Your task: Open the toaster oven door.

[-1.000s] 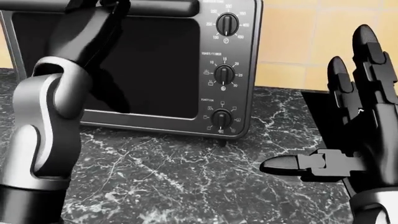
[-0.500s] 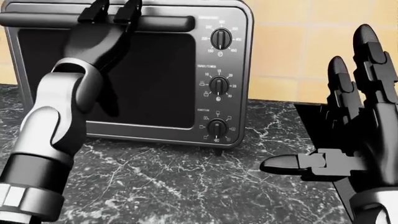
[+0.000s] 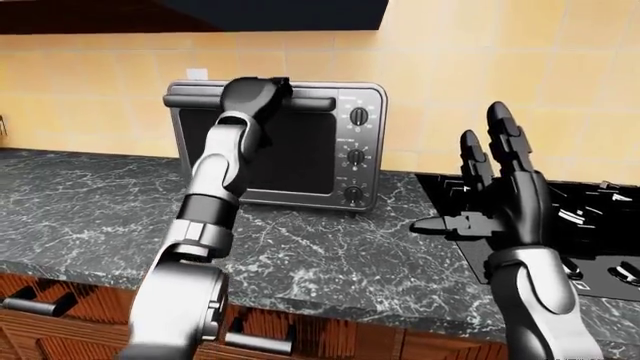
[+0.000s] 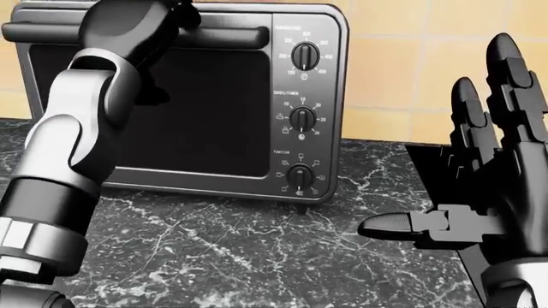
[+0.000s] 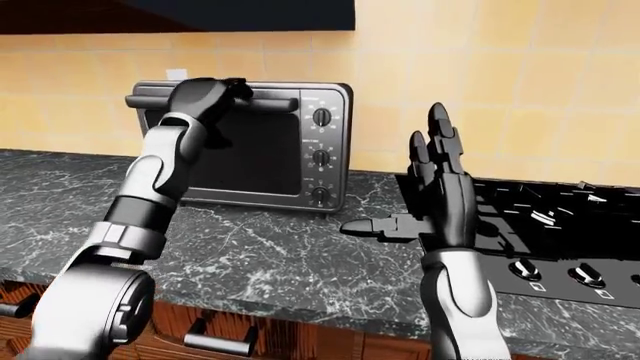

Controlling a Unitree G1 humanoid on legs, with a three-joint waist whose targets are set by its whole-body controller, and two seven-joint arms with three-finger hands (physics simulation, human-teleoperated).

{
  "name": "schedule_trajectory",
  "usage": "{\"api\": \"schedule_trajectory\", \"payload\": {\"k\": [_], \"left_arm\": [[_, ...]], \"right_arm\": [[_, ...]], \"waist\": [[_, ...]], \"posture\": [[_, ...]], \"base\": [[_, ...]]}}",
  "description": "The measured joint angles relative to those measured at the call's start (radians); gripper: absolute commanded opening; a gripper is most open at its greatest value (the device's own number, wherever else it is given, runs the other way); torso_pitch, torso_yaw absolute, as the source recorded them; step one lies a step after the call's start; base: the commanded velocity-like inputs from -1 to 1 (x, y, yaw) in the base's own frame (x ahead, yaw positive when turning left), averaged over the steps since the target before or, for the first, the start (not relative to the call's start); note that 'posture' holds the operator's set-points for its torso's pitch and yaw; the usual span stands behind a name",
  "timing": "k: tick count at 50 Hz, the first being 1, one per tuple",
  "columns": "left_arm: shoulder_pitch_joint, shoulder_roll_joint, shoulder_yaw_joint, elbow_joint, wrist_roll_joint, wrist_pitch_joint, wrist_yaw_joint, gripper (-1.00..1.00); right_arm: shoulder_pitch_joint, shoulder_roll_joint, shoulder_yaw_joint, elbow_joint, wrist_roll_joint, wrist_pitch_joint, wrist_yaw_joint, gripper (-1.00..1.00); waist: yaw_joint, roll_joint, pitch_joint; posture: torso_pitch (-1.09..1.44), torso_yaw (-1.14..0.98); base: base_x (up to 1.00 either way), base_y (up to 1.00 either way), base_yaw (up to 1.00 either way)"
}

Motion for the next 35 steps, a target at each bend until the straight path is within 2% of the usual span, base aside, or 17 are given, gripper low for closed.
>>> {"api": "schedule_trajectory", "payload": {"k": [9, 17, 23, 29, 35], "left_arm": [[0.034, -0.001, -0.001, -0.054, 0.012, 0.014, 0.007, 0.17], [-0.061, 0.019, -0.003, 0.097, 0.003, -0.017, 0.029, -0.03], [-0.058, 0.027, -0.001, 0.075, 0.001, 0.004, 0.035, -0.16], [-0.012, 0.026, 0.002, -0.013, 0.01, 0.02, 0.016, -0.17], [0.103, 0.025, 0.011, -0.211, 0.031, 0.047, -0.05, -0.13]], "right_arm": [[0.013, 0.002, -0.005, 0.011, 0.0, -0.012, 0.003, 1.0], [0.007, 0.0, 0.0, -0.005, 0.002, -0.002, 0.005, 1.0], [0.011, 0.0, -0.009, 0.003, 0.0, -0.009, 0.005, 1.0], [0.012, 0.001, -0.005, 0.013, 0.0, -0.012, 0.006, 1.0], [0.019, 0.005, -0.002, 0.018, -0.002, -0.027, 0.008, 1.0]], "waist": [[-0.003, 0.003, -0.001], [-0.006, 0.005, -0.004], [-0.01, 0.009, -0.002], [-0.01, 0.01, -0.007], [-0.012, 0.016, -0.011]], "posture": [[-0.59, 0.0], [-0.59, 0.0], [-0.59, 0.0], [-0.59, 0.0], [-0.59, 0.0]], "base": [[0.0, 0.0, 0.0], [0.0, 0.0, 0.0], [0.0, 0.0, 0.0], [0.0, 0.0, 0.0], [0.0, 0.0, 0.0]]}}
